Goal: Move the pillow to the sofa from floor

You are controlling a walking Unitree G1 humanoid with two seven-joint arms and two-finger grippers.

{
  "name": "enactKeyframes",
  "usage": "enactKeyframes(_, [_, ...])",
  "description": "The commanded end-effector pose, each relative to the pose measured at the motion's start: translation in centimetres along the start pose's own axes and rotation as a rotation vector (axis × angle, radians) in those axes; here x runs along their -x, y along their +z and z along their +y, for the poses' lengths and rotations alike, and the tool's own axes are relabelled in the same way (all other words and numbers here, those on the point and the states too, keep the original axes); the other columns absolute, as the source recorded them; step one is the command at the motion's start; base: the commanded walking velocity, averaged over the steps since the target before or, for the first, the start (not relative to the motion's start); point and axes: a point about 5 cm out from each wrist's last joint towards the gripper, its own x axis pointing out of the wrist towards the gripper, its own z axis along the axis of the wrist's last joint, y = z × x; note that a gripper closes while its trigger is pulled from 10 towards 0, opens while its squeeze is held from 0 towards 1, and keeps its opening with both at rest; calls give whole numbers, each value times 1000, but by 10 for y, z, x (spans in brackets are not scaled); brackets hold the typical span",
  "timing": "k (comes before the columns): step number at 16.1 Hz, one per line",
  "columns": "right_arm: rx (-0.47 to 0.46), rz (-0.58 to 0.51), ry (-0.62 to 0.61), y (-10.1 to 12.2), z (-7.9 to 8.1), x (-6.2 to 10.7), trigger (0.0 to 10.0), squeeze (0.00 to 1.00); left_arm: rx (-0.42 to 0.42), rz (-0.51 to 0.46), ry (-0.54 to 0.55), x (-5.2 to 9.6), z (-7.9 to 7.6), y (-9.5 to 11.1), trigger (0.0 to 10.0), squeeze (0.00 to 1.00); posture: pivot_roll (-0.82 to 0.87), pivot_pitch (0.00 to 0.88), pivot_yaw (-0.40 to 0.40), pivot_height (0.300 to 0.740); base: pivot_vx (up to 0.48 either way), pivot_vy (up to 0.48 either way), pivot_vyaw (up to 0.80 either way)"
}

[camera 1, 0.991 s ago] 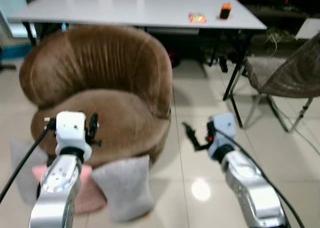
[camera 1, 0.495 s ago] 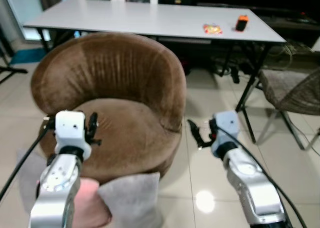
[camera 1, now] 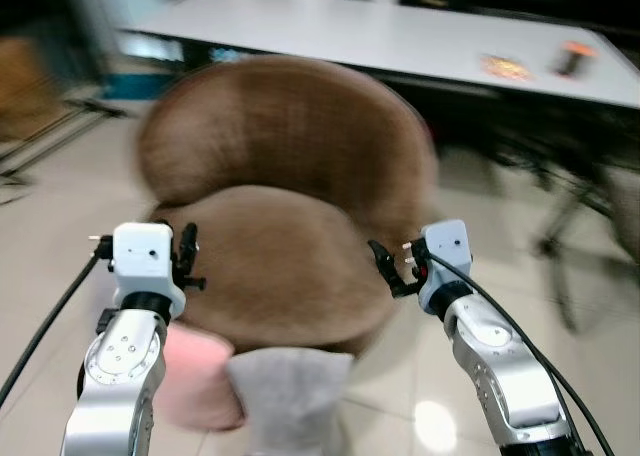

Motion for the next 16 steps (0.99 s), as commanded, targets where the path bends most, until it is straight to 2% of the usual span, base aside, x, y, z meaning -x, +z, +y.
enactKeyframes(1, [5,-15,-13,4,-7,0,10000,0,-7,-24,-9,0,-4,6,10000,0,-113,0,-8,740,0,-480,800])
enactKeyframes(4, [-12,-20,-11,4,-6,-2,10000,0,-15,-25,-9,-1,-5,8,10000,0,-117,0,-5,740,0,-460,800])
enactKeyframes(5, [-35,4,-61,2,-10,-2,10000,0,-14,-26,-3,-1,-5,8,10000,0,-119,0,-6,740,0,0,0])
enactKeyframes(6, [-7,18,-71,0,-11,-3,10000,0,-17,-19,4,-1,-4,6,10000,0,-118,0,-7,740,0,0,0])
enactKeyframes(10, [-8,2,-65,2,-10,-4,10000,0,-63,-73,28,-2,0,9,10000,0,-118,0,-12,740,0,0,0])
enactKeyframes(11, [-40,-36,-86,5,-12,-3,10000,0,-48,-54,9,0,1,5,10000,0,-117,0,-13,740,0,0,0])
enactKeyframes(14, [-59,-49,-125,5,-15,-2,10000,0,-23,-36,-1,4,5,0,10000,0,-114,0,-13,740,0,0,0])
enactKeyframes(16, [-64,-51,-149,5,-17,-1,10000,0,-30,-49,18,4,8,2,10000,0,-114,0,-13,721,0,0,0])
